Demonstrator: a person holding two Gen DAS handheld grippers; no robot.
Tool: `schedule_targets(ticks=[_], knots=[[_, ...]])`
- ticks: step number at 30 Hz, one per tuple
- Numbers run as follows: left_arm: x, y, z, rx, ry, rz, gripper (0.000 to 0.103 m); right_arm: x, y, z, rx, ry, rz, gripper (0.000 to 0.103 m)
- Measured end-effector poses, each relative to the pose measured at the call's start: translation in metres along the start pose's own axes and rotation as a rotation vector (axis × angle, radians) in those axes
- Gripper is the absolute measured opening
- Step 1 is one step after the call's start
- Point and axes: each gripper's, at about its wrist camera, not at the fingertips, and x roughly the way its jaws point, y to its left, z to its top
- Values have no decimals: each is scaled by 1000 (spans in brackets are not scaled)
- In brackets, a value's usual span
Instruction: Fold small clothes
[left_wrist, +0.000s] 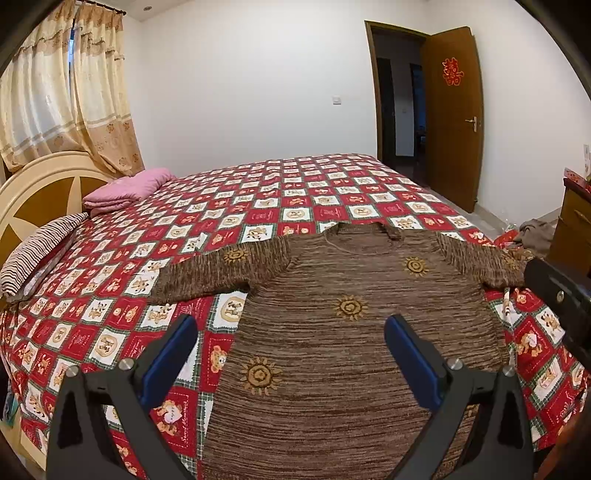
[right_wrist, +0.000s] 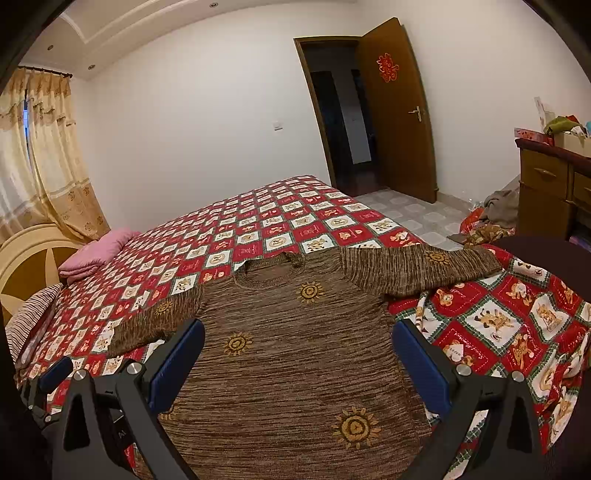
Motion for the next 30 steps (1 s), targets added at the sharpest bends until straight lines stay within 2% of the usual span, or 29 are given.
schedule_targets(ticks=[30], knots=[[0, -5, -2, 2, 10, -12, 103, 0, 3, 2, -7, 8, -7, 102]])
